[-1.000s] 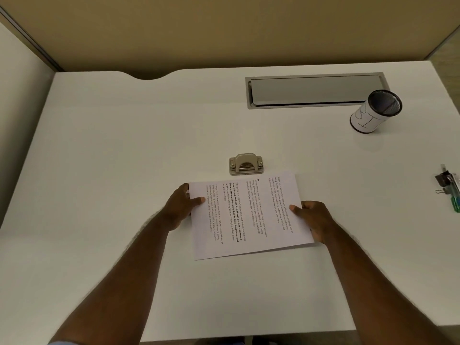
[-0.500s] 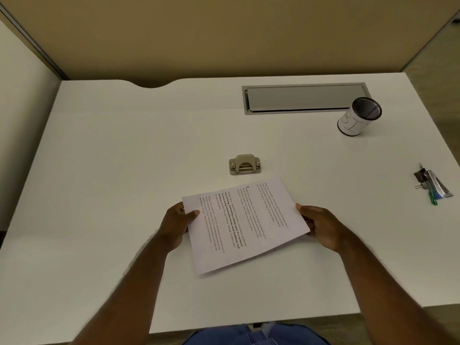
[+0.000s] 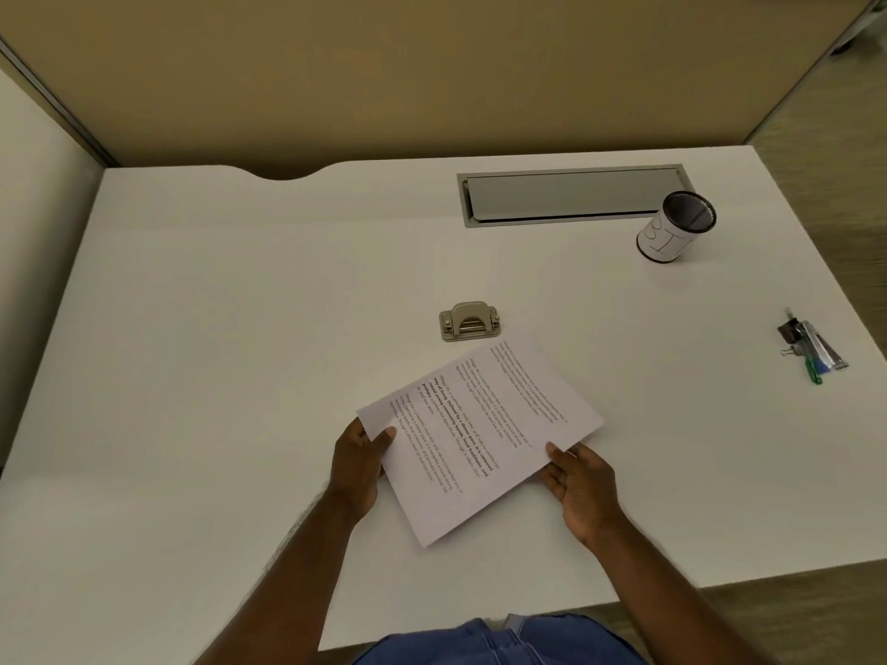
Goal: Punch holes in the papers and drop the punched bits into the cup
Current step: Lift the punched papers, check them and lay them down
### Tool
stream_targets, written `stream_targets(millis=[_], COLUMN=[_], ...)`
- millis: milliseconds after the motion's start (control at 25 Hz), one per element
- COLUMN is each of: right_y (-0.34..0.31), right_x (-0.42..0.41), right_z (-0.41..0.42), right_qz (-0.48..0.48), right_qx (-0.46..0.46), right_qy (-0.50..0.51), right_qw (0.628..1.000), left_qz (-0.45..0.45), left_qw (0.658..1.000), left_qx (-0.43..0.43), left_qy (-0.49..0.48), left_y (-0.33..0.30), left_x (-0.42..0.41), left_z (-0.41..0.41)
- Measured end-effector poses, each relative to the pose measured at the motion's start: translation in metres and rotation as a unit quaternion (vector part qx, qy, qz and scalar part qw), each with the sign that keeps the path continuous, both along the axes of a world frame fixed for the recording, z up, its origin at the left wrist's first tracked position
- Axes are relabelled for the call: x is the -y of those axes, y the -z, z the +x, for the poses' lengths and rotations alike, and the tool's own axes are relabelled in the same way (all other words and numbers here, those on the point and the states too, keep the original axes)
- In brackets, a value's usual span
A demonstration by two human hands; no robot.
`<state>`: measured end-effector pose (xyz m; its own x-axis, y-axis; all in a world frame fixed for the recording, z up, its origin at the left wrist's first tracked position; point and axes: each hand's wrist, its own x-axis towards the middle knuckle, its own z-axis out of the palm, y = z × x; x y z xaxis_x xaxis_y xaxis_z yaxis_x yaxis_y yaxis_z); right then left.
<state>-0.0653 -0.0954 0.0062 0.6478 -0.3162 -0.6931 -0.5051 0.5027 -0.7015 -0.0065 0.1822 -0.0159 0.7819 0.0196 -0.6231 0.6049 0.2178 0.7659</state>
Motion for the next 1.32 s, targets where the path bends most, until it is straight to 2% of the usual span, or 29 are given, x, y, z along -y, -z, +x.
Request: stream_targets(millis=[160,320,400,560,640,720,920,1120,1320], right_y=[-0.012,-0.036,-0.052,-0.081,-0.094,-0.108,-0.129,-0.125,-0.115], right_x=[0.003,0.017,0.026,0.037,0.036,0.035,0.043,0.045,0.036], right_z=[0.018,0.048,0.068,0.104,0.116,0.124,0.122,0.097,0.082], right_qz=[-0.080,-0.148,-0.176,-0.196,-0.217,-0.240,-0.291,-0.393,-0.368], right_qx=[0.014,0.068,0.105,0.145,0.162,0.191,0.265,0.329,0.329], right_qy=[0.020,-0.033,-0.088,-0.194,-0.244,-0.275,-0.293,-0.285,-0.283], right_qw=[0.997,0.986,0.975,0.950,0.931,0.911,0.872,0.810,0.823], left_qz=[-0.046,-0.077,-0.051,0.114,0.108,0.070,0.050,0.038,0.035], left_qw=[0.999,0.997,0.998,0.986,0.970,0.960,0.955,0.956,0.959], left_qx=[0.007,0.010,0.022,0.106,0.171,0.220,0.279,0.292,0.280], left_qy=[-0.011,-0.011,-0.006,0.060,0.131,0.159,0.091,0.015,-0.015], left_y=[-0.006,-0.011,-0.016,-0.045,-0.072,-0.099,-0.123,-0.121,-0.122], left_x=[0.005,0.003,0.002,0.009,0.019,0.032,0.047,0.063,0.086], left_z=[-0.001,-0.002,0.001,0.033,0.054,0.067,0.059,0.024,0.011])
